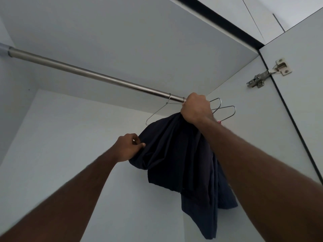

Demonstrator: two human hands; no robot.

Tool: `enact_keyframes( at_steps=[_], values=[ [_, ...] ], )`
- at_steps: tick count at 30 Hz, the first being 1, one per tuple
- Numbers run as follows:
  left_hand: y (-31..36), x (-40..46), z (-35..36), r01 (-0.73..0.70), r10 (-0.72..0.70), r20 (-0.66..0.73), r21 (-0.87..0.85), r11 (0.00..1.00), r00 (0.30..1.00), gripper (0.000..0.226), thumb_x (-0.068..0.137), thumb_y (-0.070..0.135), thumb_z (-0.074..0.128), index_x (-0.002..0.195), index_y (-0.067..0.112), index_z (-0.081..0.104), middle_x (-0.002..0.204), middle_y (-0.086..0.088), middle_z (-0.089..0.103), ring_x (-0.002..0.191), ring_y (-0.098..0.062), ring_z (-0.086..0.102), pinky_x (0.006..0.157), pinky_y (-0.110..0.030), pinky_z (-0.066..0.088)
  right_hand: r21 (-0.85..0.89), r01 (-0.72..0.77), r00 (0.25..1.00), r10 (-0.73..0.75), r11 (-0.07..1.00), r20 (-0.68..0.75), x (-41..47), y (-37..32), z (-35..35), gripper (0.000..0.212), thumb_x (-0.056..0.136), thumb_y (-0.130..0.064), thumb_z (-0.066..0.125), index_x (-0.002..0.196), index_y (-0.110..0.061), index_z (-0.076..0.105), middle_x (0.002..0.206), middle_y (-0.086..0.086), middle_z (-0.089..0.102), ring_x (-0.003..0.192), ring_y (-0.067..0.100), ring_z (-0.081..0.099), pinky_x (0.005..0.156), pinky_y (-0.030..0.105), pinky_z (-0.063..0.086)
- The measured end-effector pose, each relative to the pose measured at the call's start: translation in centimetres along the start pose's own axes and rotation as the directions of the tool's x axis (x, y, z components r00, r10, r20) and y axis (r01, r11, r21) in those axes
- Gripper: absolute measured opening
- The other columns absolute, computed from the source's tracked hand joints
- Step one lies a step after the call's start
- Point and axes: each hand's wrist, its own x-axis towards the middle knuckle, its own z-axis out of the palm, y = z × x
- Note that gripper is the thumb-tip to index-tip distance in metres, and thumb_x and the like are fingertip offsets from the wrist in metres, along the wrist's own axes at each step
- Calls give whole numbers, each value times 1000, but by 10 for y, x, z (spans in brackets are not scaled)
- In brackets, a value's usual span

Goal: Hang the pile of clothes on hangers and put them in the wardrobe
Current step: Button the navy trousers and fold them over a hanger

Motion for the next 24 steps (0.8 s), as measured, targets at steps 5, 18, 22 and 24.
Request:
enact_keyframes(
  at_steps=[5, 18, 22, 24],
  values=[
    [0, -10, -2, -87, 88, -49, 17, 996, 995, 9, 90, 21, 69, 94, 13, 69, 91, -2, 71, 85, -18, 66, 65, -16, 44, 87, 4, 1000, -1, 996, -28, -13, -1, -2, 9, 89, -10, 57, 83, -4, 56, 74, 5, 51, 65, 20, 51, 51, 25, 37],
    [6, -61, -15, -162, 150, -131, -88, 983, 980, 33, 92, 17, 65, 61, 7, 59, 57, -5, 56, 51, -13, 43, 54, -25, 36, -1, -43, 996, 42, 999, -81, -59, -8, -18, 40, 95, -48, 52, 86, -9, 58, 107, 20, 66, 92, 37, 60, 75, 33, 42],
    [9, -82, -15, -183, 157, -205, -115, 976, 966, 27, 87, 16, 70, 64, 3, 63, 57, -11, 61, 52, -14, 50, 58, -26, 37, -104, -50, 999, 51, 993, 1, -89, -16, -34, 25, 93, -31, 54, 90, -8, 61, 95, 14, 60, 92, 37, 60, 75, 34, 43],
    [11, -95, -13, -196, 161, -208, -157, 968, 965, 26, 81, 12, 70, 59, 4, 61, 55, -11, 61, 53, -18, 54, 57, -27, 41, -152, -62, 996, 71, 986, 55, -107, -16, -40, 19, 90, -26, 54, 82, -9, 57, 80, 6, 56, 79, 31, 55, 71, 31, 40]
  ],
)
